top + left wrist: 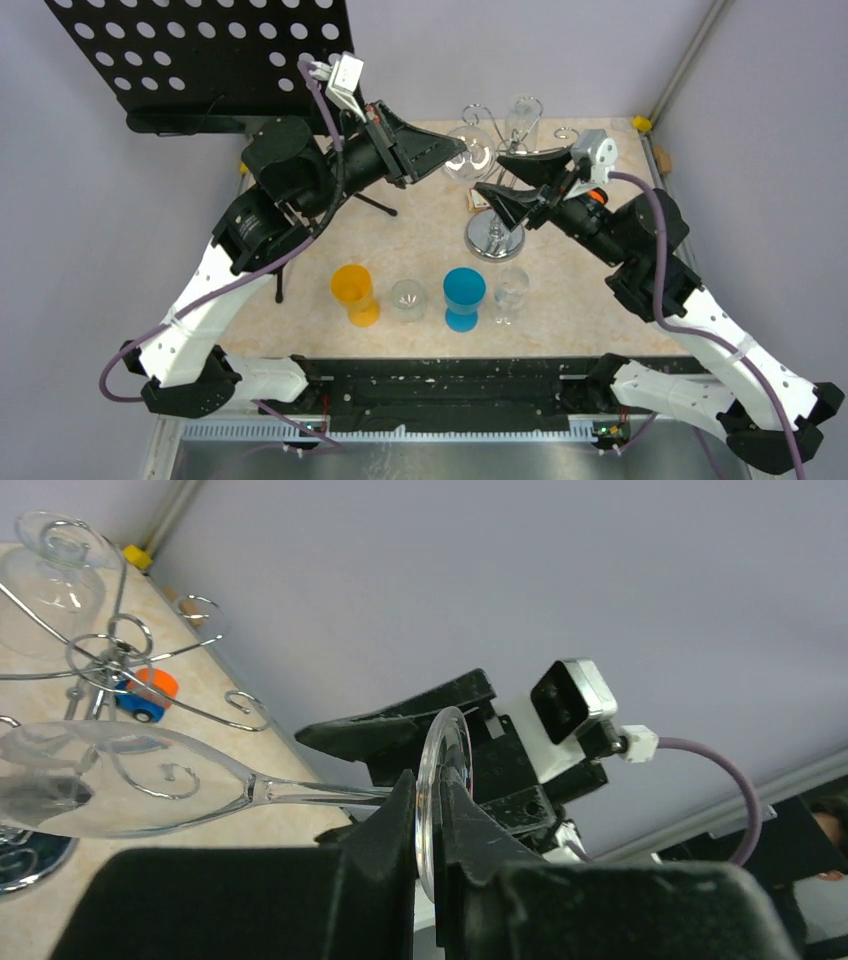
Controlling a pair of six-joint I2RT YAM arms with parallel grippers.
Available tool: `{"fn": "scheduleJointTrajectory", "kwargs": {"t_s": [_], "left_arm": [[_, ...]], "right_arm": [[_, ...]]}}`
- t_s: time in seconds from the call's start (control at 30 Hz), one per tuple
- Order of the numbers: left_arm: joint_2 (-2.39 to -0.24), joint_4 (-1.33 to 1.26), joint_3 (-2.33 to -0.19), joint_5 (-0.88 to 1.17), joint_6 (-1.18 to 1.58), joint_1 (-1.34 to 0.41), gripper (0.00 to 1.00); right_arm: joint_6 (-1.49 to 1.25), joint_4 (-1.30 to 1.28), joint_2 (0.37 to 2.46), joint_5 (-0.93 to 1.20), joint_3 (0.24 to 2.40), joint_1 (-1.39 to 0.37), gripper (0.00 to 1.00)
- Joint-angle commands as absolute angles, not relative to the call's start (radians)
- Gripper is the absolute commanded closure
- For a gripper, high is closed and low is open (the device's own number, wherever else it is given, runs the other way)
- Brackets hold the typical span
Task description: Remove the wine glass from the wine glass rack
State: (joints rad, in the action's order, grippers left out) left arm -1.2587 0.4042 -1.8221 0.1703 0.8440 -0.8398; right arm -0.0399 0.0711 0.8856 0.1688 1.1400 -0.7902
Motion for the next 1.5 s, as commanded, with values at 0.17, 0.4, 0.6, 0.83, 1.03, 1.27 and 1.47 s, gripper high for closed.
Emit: {"fn": "scheduleJointTrajectory", "kwargs": {"t_s": [0.17, 0.4, 0.6, 0.83, 1.03, 1.27, 1.47], "left_arm": [[-1.166, 0.326, -1.806, 0.223, 0.906, -0.845, 1.00], [-1.167, 0.309, -1.789, 0.241, 0.931, -0.846, 1.00], [-1.170, 0.299, -1.787, 0.255, 0.942, -0.845, 1.00], [-1.163, 0.274, -1.776, 0.253, 0.936, -0.846, 0.91], [-1.135, 0.221, -1.731, 0.204, 0.897, -0.846, 0.32], [-1.117, 0.143, -1.628, 0.160, 0.890, -0.846, 0.25], [-1.142, 0.097, -1.604, 0.184, 0.913, -0.846, 0.28]], "right_arm": [[0.199, 0.193, 0.983, 0.413, 1.293, -0.800, 0.44], [0.178, 0.212, 1.075, 0.538, 1.364, -0.802, 0.45], [0.160, 0.227, 1.116, 0.575, 1.394, -0.801, 0.60], [0.083, 0.327, 1.102, 0.535, 1.367, -0.801, 1.00], [0.028, 0.423, 1.052, 0.449, 1.324, -0.800, 1.00], [-0.142, 0.637, 0.965, 0.220, 1.256, -0.800, 1.00], [-0.307, 0.799, 0.905, -0.006, 1.208, -0.801, 1.00]]}}
